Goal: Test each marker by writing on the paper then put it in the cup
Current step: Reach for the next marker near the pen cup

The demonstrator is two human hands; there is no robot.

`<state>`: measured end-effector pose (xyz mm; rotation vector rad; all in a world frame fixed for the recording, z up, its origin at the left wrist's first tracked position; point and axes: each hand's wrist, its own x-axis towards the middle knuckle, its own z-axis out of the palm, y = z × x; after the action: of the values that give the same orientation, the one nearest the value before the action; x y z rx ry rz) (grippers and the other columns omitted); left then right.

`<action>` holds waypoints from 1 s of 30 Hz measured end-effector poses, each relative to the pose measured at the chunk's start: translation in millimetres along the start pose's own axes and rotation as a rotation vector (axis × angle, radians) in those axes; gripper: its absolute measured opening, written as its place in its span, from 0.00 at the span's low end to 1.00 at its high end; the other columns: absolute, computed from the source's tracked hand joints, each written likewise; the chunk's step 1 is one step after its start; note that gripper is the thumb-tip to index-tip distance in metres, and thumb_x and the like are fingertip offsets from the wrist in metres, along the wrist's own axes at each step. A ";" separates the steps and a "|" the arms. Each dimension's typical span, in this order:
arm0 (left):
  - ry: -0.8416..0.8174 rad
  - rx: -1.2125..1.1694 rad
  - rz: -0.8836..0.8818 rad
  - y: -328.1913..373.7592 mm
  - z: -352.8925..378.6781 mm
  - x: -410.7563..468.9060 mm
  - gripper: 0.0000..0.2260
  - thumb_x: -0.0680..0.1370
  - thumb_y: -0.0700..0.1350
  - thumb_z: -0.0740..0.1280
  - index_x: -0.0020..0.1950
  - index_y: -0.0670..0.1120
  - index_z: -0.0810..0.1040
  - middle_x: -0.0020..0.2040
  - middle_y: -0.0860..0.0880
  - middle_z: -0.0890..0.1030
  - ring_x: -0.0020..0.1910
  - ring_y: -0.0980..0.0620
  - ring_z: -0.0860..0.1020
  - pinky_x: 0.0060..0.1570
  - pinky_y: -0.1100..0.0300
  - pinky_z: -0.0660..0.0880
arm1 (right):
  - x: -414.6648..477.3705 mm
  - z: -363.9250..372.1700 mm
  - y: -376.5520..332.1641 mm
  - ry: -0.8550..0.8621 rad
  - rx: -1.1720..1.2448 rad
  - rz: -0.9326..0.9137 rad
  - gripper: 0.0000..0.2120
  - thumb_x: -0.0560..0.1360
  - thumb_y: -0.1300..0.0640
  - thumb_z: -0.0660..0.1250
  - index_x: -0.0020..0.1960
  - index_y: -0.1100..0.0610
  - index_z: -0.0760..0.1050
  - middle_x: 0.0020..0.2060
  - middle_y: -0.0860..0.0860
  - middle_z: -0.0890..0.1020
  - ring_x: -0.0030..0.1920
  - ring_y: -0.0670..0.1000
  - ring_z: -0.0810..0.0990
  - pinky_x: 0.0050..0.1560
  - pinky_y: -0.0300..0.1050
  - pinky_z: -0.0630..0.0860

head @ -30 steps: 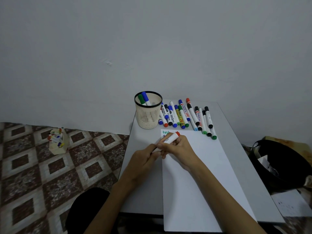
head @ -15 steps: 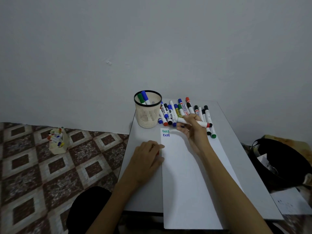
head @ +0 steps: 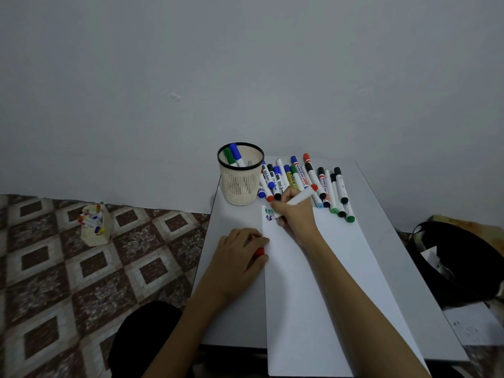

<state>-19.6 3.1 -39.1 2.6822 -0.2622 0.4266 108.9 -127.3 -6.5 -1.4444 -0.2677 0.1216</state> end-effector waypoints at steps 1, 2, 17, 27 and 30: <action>-0.002 0.001 0.000 -0.2 0.3 0.1 0.20 0.76 0.56 0.54 0.62 0.49 0.74 0.60 0.48 0.74 0.59 0.50 0.71 0.55 0.59 0.63 | -0.1 0.1 1.2 -0.003 -0.036 -0.006 0.14 0.70 0.73 0.68 0.34 0.60 0.67 0.28 0.58 0.71 0.25 0.52 0.71 0.24 0.40 0.71; -0.001 0.001 0.000 -0.6 0.5 0.1 0.20 0.76 0.56 0.54 0.62 0.49 0.75 0.60 0.48 0.74 0.58 0.50 0.71 0.55 0.58 0.63 | -0.1 0.2 2.1 -0.005 -0.070 -0.016 0.14 0.70 0.74 0.68 0.34 0.60 0.67 0.29 0.58 0.71 0.26 0.53 0.71 0.25 0.40 0.71; -0.002 -0.022 -0.025 -2.1 1.4 0.7 0.21 0.75 0.57 0.55 0.62 0.49 0.75 0.60 0.48 0.75 0.58 0.50 0.71 0.55 0.59 0.63 | 1.6 8.2 5.5 -0.018 -0.365 -0.025 0.13 0.68 0.70 0.71 0.35 0.57 0.70 0.34 0.57 0.74 0.37 0.50 0.74 0.37 0.39 0.74; -0.004 -0.040 -0.031 -2.4 1.2 1.4 0.22 0.75 0.58 0.55 0.62 0.49 0.75 0.60 0.49 0.74 0.58 0.51 0.70 0.55 0.59 0.64 | 1.4 8.2 6.2 -0.027 -0.378 -0.021 0.11 0.68 0.69 0.71 0.36 0.57 0.70 0.34 0.56 0.74 0.37 0.51 0.75 0.39 0.43 0.76; -0.001 -0.046 -0.028 -1.7 0.2 1.8 0.22 0.75 0.58 0.55 0.62 0.49 0.75 0.59 0.49 0.74 0.58 0.51 0.70 0.55 0.58 0.65 | 0.4 6.5 3.2 -0.011 -0.359 -0.017 0.13 0.67 0.71 0.70 0.34 0.57 0.69 0.32 0.54 0.73 0.36 0.49 0.74 0.37 0.40 0.76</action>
<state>-17.5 4.3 -39.3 2.6384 -0.2318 0.4055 107.9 -120.6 -8.9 -1.7972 -0.3224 0.0699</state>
